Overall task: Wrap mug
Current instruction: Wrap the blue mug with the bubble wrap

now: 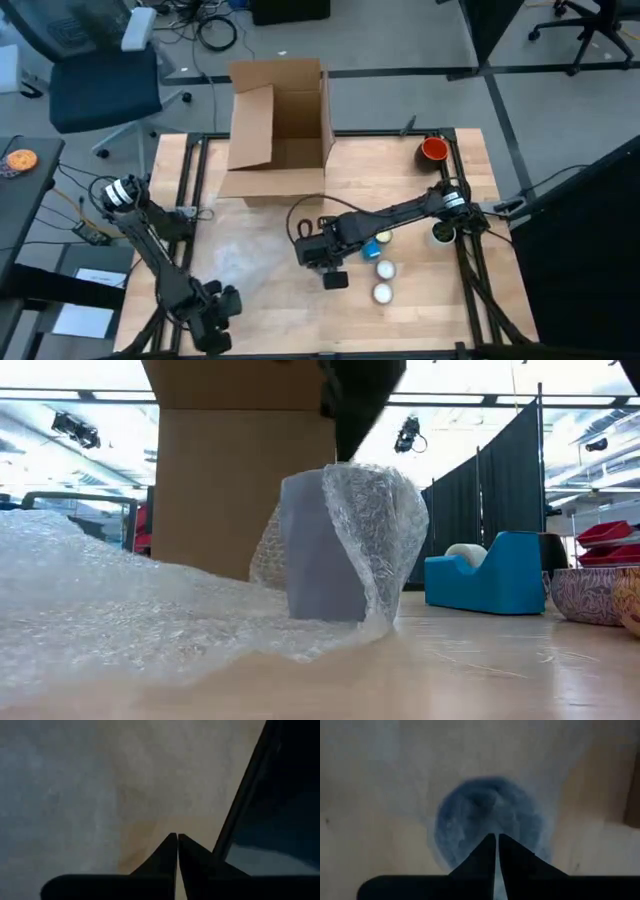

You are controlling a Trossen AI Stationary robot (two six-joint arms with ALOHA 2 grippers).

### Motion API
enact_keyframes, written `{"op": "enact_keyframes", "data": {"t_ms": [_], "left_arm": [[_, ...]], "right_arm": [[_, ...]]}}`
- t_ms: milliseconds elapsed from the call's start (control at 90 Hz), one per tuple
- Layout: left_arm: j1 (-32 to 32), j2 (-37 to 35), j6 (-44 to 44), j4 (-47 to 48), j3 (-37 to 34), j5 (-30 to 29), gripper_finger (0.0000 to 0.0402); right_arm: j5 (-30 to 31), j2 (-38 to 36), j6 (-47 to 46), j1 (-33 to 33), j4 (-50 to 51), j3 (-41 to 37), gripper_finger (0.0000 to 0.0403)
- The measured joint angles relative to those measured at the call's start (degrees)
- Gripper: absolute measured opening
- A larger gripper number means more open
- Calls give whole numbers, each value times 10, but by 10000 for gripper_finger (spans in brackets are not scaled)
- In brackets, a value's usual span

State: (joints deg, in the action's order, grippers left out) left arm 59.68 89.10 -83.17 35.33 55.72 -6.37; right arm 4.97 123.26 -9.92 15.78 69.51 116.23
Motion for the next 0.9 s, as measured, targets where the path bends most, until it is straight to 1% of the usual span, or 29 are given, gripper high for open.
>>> {"op": "enact_keyframes", "data": {"t_ms": [100, 233, 289, 367, 500, 578, 700, 767, 900], "left_arm": [[14, 0, -28, -9, 0, -42, 0], [19, 3, -35, -43, 0, -89, 0], [18, 8, -44, -60, 0, -91, 0], [12, 18, -45, -71, 0, -78, 0], [1, 32, -23, -69, 0, -75, 0], [-12, 36, 9, -69, 0, -76, 0], [-50, 37, 87, -73, 0, -103, 0], [-85, 36, 136, -72, 0, -116, 0], [-167, 36, 234, -70, 13, -151, 0]], "right_arm": [[-1, 0, -11, -4, -5, -38, 0], [-1, -1, -10, -6, -52, -97, 0], [-2, -2, -10, -5, -73, -116, 0], [-8, -3, -10, -5, -112, -140, 0], [-8, -3, -10, -5, -135, -147, 0], [-7, 0, -10, -4, -125, -130, 0], [-3, 2, -7, 1, -88, -78, 0], [4, 2, -5, 6, -55, -42, 0], [38, 0, -5, 13, 21, 23, 0]]}}
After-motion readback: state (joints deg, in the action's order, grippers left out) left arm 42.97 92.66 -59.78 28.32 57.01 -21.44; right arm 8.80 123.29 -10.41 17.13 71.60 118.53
